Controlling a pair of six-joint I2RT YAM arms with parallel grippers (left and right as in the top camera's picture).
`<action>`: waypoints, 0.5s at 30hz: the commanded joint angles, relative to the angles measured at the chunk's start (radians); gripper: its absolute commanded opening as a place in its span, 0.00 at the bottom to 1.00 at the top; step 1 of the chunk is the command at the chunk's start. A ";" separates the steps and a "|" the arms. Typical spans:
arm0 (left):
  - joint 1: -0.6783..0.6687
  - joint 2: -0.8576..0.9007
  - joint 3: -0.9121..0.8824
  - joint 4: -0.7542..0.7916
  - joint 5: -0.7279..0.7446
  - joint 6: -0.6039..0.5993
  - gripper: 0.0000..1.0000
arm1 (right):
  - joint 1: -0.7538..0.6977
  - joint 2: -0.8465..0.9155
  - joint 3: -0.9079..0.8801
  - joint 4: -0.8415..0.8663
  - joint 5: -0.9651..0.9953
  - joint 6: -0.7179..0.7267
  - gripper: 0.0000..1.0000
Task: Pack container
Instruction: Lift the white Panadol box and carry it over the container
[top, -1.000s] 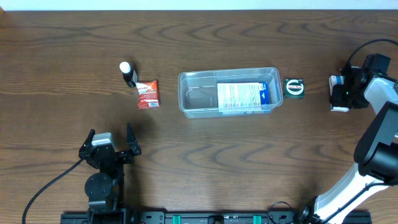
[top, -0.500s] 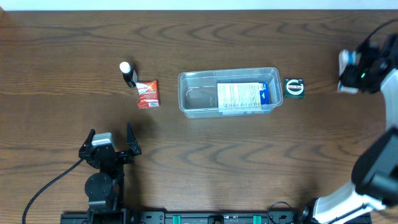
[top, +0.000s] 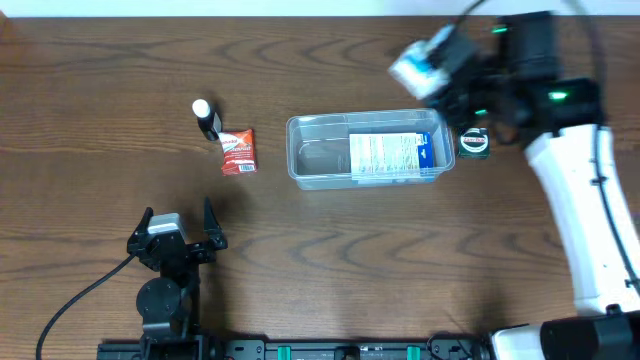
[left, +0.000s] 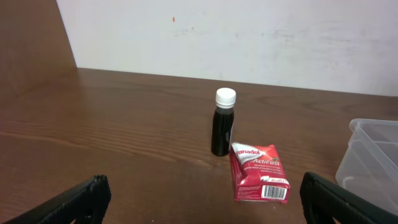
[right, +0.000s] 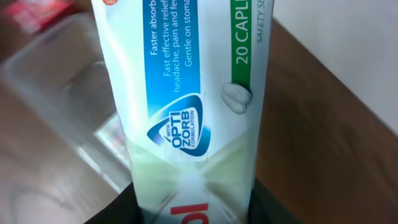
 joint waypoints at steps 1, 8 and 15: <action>-0.004 -0.006 -0.030 -0.019 -0.005 0.018 0.98 | 0.095 0.042 0.000 -0.009 0.109 -0.126 0.37; -0.004 -0.006 -0.030 -0.019 -0.005 0.018 0.98 | 0.183 0.153 0.000 -0.028 0.201 -0.248 0.38; -0.004 -0.006 -0.030 -0.019 -0.005 0.018 0.98 | 0.174 0.261 0.000 -0.029 0.303 -0.314 0.41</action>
